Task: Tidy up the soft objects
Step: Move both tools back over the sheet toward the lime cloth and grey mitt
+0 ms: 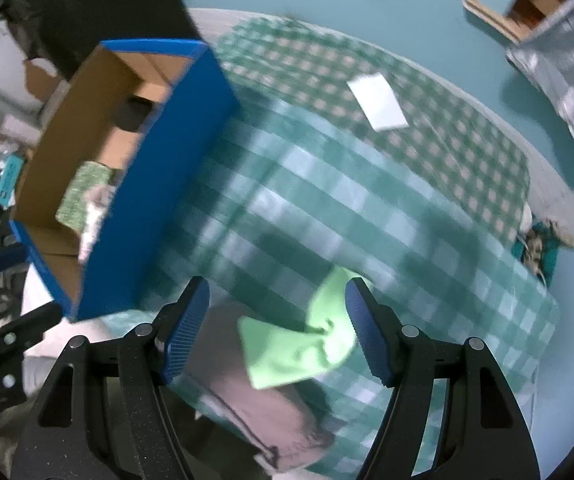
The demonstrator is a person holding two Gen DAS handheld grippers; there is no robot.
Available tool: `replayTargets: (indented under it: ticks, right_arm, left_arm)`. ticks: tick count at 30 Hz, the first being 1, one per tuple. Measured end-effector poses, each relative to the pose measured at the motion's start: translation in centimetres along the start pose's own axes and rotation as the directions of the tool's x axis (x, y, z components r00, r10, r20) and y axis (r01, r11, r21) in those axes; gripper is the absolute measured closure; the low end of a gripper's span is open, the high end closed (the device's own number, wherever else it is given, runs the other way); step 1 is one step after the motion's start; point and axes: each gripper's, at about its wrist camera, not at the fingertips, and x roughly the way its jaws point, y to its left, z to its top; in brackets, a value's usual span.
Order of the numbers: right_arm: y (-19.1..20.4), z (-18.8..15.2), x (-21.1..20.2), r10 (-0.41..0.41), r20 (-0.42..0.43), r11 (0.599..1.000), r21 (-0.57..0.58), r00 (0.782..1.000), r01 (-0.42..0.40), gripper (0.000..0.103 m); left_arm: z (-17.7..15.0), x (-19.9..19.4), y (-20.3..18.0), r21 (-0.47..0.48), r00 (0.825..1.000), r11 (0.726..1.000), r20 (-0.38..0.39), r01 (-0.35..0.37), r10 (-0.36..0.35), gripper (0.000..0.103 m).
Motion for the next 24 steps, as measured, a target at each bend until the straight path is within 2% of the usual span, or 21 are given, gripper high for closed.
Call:
replayTargets:
  ticks: [8,11,17,24]
  right_arm:
    - [-3.7,-2.3,2.9,0.005,-0.068,0.997,0.074,0.998,0.000,0.032]
    - [-4.3,-2.9,4.1,0.007,-0.088,0.997,0.081,0.996,0.001,0.032]
    - [-5.0,-3.5,6.2,0.012,-0.110,0.996,0.092,0.994,-0.002,0.032]
    - [-5.6,-4.4,8.4,0.023,-0.125,0.993,0.114,0.992,-0.008,0.032]
  left_arm:
    - [-1.0,1.7,-4.0,0.013,0.998,1.000,-0.060,0.023,-0.023,0.034]
    - [-1.4,2.5,-4.9,-0.005,0.996,1.000,-0.083,0.031,-0.031,0.030]
    - [-2.1,4.2,-6.0,-0.084,0.993,0.996,-0.115,0.024,-0.033,0.029]
    - [-3.2,6.0,-6.6,-0.215,0.990,0.977,-0.135,0.002,-0.032,0.028]
